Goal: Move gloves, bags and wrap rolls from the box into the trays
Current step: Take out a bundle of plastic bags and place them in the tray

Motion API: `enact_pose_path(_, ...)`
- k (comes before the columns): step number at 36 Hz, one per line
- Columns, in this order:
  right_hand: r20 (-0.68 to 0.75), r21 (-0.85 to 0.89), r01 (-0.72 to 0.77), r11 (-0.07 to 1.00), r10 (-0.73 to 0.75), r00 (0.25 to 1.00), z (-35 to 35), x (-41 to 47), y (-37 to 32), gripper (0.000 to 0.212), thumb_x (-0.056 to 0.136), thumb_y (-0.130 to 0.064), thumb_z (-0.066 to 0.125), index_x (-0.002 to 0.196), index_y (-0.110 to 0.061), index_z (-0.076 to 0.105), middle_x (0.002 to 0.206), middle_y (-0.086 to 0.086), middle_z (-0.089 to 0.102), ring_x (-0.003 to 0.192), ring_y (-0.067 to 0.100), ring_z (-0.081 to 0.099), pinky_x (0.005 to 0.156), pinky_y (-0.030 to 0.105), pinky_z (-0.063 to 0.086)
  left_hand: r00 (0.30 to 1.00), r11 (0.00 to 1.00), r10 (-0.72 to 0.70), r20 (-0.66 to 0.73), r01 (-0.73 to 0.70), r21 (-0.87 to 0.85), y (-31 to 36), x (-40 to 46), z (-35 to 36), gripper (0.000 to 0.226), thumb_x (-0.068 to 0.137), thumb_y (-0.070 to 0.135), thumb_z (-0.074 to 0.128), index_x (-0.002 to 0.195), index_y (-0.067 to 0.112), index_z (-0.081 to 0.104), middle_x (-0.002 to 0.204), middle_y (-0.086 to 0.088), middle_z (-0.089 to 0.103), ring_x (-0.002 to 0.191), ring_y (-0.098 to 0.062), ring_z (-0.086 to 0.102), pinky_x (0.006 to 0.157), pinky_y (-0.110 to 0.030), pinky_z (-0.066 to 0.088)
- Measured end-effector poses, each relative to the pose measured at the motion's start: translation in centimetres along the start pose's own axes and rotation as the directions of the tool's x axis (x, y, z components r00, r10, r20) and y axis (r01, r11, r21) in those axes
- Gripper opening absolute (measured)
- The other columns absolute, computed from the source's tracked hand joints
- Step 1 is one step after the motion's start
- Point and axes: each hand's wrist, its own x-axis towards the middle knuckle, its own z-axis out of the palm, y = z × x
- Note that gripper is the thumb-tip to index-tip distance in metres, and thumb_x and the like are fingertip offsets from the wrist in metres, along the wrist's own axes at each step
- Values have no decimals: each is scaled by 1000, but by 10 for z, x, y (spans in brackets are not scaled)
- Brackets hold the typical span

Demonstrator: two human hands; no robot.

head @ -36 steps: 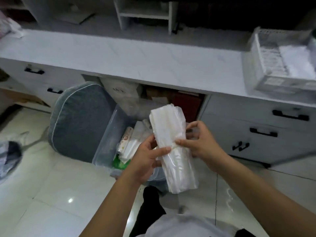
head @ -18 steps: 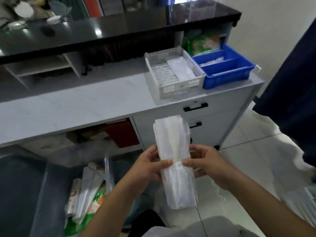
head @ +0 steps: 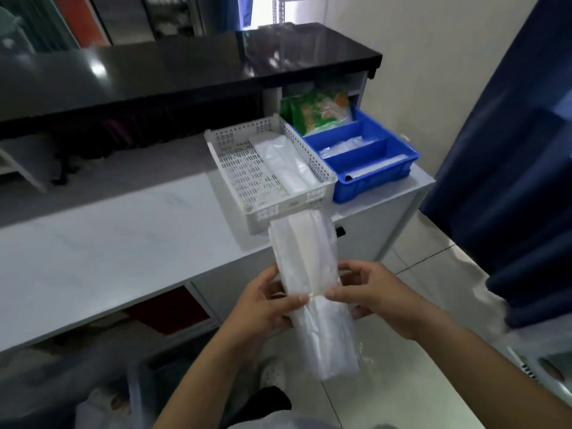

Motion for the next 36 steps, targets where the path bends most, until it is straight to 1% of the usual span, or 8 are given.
enact_pose_path(5, -24, -17, -23, 1000, 22, 999, -8, 51, -34, 37, 77, -14, 80, 113, -21, 71, 103, 1, 76, 91, 19, 74, 65, 29, 59, 998, 999, 47, 48, -48, 24, 35, 52, -17, 55, 81, -3, 74, 129, 23, 61, 116, -12, 72, 101, -28, 72, 70, -35, 59)
enact_pose_path(12, -132, 52, 14, 999, -8, 991, -36, 102, -50, 33, 76, -16, 82, 107, -27, 74, 105, 1, 76, 91, 17, 74, 62, 21, 55, 990, 985, 109, 85, -119, 127, 66, 124, -21, 52, 78, 12, 79, 124, 30, 65, 115, -11, 71, 104, -36, 68, 87, -63, 53)
enact_pose_path(20, -195, 44, 106, 993, -96, 976, -112, 140, -82, 46, 64, -34, 86, 108, -30, 72, 110, 0, 75, 99, 20, 72, 74, 33, 60, 980, 976, 153, 126, -170, 137, 99, 207, 24, 50, 82, -2, 74, 119, 29, 67, 107, -12, 73, 100, -40, 67, 79, -52, 60)
enact_pose_path(26, -186, 6, 288, 958, -282, 941, -184, 197, -106, 34, 65, -19, 81, 99, -22, 76, 97, 2, 78, 89, 17, 74, 68, 20, 56, 960, 916, 271, 67, -279, 290, 119, 284, 53, 47, 83, 12, 75, 119, 39, 63, 110, 1, 73, 99, -26, 69, 83, -45, 59)
enact_pose_path(29, -131, -21, 338, 941, -338, 932, -225, 229, -119, 35, 66, -18, 81, 100, -21, 75, 98, 1, 78, 92, 18, 74, 75, 23, 57, 960, 898, 279, -16, -255, 359, 123, 318, 63, 49, 83, 16, 77, 124, 40, 62, 110, 6, 74, 104, -13, 68, 88, -34, 56)
enact_pose_path(32, -59, -82, 382, 920, -387, 920, -270, 258, -141, 30, 72, -14, 80, 99, -26, 74, 99, -4, 78, 94, 15, 73, 77, 25, 58, 933, 895, 263, -246, -140, 423, 120, 345, 65, 53, 82, 20, 79, 125, 46, 60, 117, 12, 67, 108, 2, 61, 81, -18, 51)
enact_pose_path(34, -16, -199, 441, 875, -453, 892, -297, 275, -157, 33, 78, -6, 78, 97, -32, 72, 95, -7, 77, 91, 10, 72, 75, 25, 58, 885, 872, 230, -404, -3, 490, 114, 358, 64, 60, 83, 22, 78, 135, 39, 53, 133, 8, 58, 114, 0, 55, 81, -12, 48)
enact_pose_path(36, 13, -426, 499, 755, -546, 837, -318, 294, -172, 27, 81, -16, 77, 91, -40, 71, 86, -5, 75, 83, 16, 69, 72, 35, 57, 844, 834, 180, -505, 141, 534, 108, 369, 63, 71, 84, 25, 77, 145, 35, 42, 145, 5, 48, 125, -11, 50, 90, -22, 47)
